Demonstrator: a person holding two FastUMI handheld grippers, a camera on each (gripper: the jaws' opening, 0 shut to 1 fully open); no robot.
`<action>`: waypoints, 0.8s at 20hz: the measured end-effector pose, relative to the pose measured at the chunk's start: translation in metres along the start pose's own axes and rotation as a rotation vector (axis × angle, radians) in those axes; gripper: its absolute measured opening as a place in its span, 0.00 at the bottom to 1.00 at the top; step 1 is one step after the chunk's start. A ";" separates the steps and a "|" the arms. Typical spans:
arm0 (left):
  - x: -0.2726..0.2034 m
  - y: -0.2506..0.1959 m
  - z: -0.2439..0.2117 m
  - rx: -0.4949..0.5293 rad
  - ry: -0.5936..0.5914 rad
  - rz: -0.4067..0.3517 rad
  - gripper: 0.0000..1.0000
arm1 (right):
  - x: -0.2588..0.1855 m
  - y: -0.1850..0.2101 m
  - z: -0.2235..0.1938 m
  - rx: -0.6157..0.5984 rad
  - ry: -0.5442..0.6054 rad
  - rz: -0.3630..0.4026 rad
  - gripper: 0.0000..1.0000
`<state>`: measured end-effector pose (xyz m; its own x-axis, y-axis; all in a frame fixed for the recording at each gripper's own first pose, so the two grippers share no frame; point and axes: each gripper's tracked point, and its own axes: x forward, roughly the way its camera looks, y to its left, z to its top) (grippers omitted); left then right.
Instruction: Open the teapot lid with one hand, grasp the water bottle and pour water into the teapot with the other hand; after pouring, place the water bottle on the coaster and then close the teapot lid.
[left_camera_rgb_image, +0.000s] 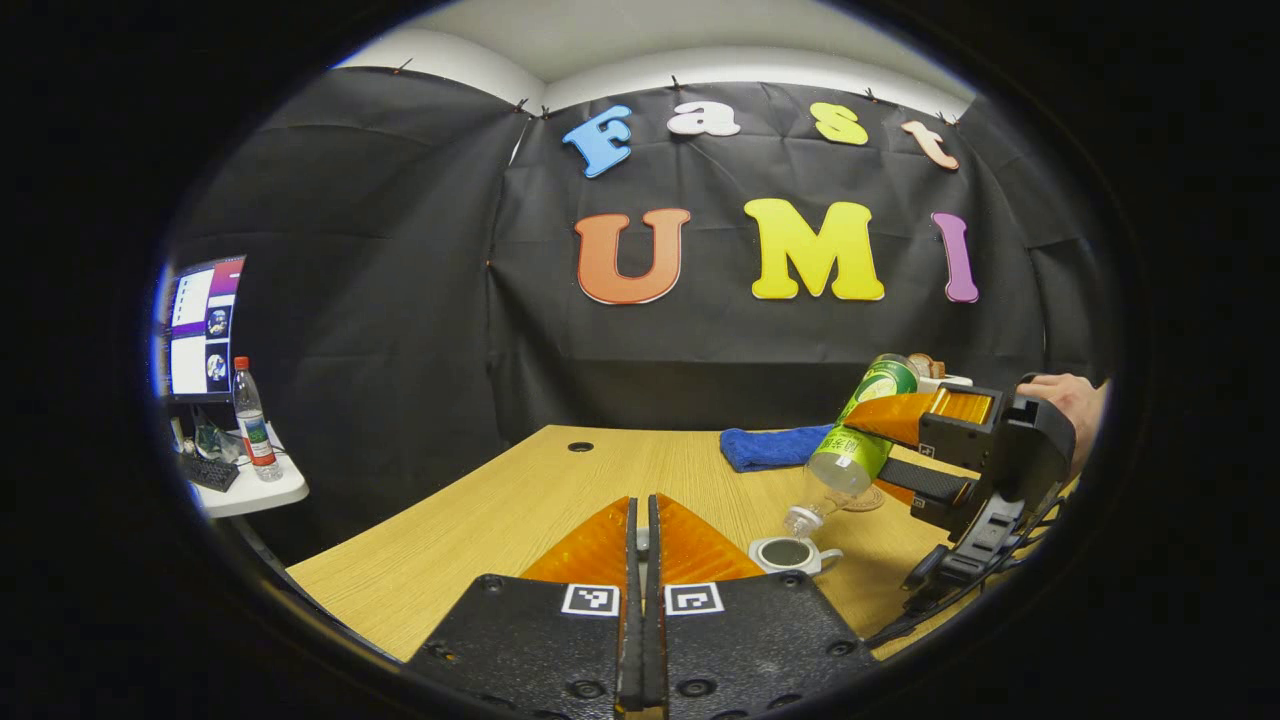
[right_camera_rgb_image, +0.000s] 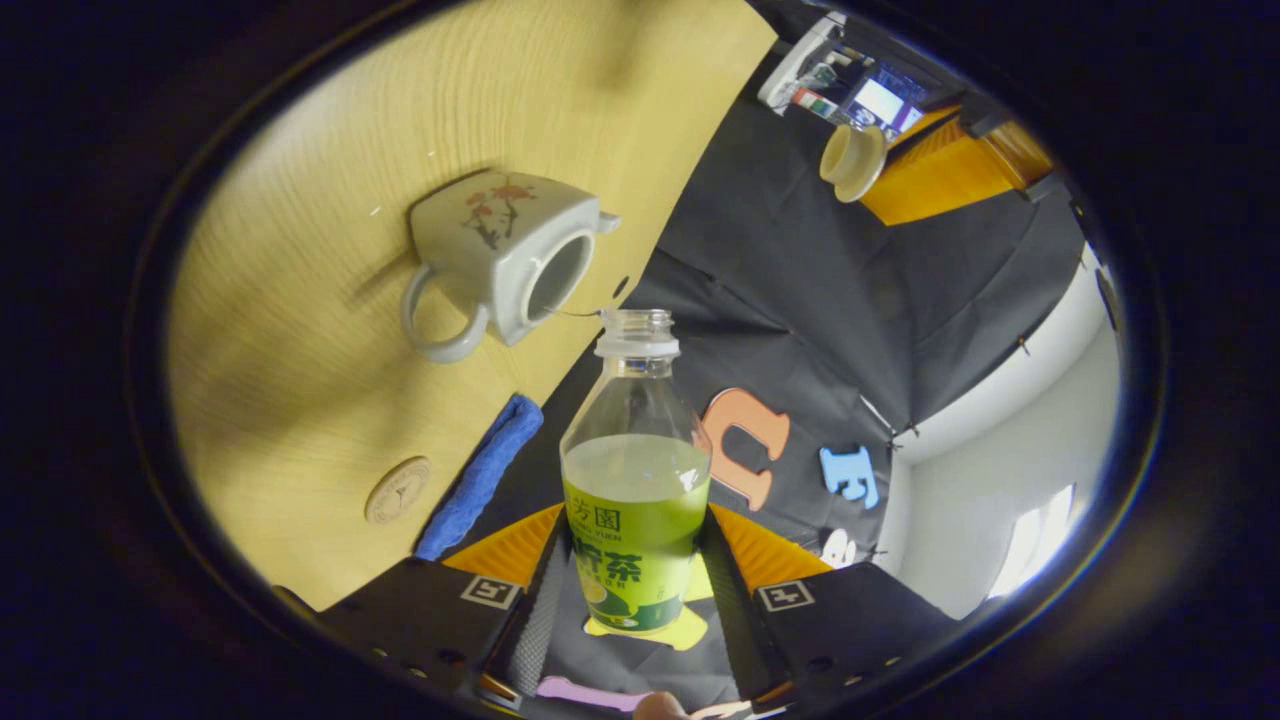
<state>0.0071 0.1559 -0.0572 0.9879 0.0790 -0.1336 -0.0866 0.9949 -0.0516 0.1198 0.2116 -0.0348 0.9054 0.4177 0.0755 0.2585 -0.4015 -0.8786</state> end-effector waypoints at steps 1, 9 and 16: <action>-0.001 0.001 0.001 0.001 -0.002 0.002 0.03 | -0.001 0.004 -0.002 0.037 0.007 0.018 0.71; -0.003 0.001 0.005 0.005 -0.014 0.010 0.02 | -0.010 0.029 -0.036 0.558 0.096 0.100 0.73; -0.003 -0.013 0.010 0.011 -0.022 -0.015 0.03 | -0.029 0.046 -0.078 1.363 0.199 0.169 0.73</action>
<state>0.0070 0.1433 -0.0458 0.9917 0.0652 -0.1107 -0.0702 0.9966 -0.0425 0.1316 0.1173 -0.0409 0.9546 0.2758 -0.1125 -0.2823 0.7174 -0.6369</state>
